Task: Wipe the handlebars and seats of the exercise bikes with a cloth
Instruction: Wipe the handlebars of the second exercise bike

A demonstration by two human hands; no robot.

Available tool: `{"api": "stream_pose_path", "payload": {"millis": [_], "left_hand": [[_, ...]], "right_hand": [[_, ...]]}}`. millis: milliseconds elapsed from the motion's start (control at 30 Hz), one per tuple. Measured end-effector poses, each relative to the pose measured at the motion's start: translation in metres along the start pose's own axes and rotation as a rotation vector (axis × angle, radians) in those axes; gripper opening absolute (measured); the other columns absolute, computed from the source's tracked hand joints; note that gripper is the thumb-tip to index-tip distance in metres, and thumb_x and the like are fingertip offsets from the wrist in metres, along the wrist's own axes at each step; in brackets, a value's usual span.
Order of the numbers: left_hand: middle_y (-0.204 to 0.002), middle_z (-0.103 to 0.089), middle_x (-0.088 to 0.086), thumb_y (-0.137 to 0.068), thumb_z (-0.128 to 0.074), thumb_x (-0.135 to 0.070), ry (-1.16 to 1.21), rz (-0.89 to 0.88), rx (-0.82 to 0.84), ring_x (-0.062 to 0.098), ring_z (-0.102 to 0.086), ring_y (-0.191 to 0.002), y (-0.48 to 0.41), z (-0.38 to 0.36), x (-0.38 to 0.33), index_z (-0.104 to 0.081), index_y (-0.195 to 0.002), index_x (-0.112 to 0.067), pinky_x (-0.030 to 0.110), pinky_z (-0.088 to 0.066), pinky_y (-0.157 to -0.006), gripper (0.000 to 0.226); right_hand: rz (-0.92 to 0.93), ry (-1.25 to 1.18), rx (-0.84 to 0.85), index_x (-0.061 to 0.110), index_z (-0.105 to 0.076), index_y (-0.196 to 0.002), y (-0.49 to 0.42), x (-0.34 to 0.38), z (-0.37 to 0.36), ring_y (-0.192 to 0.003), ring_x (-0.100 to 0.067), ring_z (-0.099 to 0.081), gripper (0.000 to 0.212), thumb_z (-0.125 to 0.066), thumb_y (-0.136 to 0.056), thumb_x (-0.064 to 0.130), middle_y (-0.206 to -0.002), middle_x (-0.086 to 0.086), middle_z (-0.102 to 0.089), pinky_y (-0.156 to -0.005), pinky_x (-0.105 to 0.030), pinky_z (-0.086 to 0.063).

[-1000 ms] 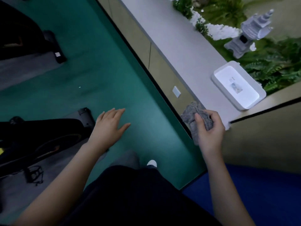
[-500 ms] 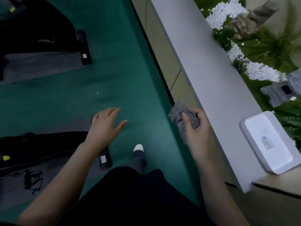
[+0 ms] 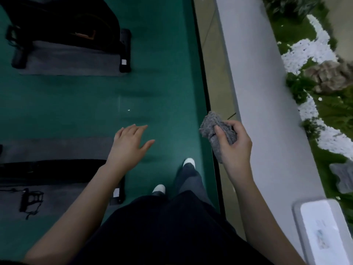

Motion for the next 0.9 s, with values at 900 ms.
{"api": "stream_pose_path", "payload": {"millis": [900], "left_hand": [[-0.147,-0.040,0.001,-0.093,-0.047,-0.047,0.091,0.570,-0.238,0.020,-0.031,-0.137,-0.189,0.069,0.036,-0.041,-0.141,-0.018,0.036,-0.016,-0.113,0.056]], "right_hand": [[0.234,0.002,0.426,0.015,-0.060,-0.095,-0.345,0.056,-0.147,-0.084,-0.012,-0.059,0.007,-0.064,-0.089,0.015,-0.088,0.005,-0.062,-0.077,-0.024,-0.045]]}}
Point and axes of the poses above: each hand's wrist, its own y-axis away from the middle knuckle, its own z-axis out of the back of the hand, x = y × z, the point moved 9 cm from there along -y, towards the middle knuckle
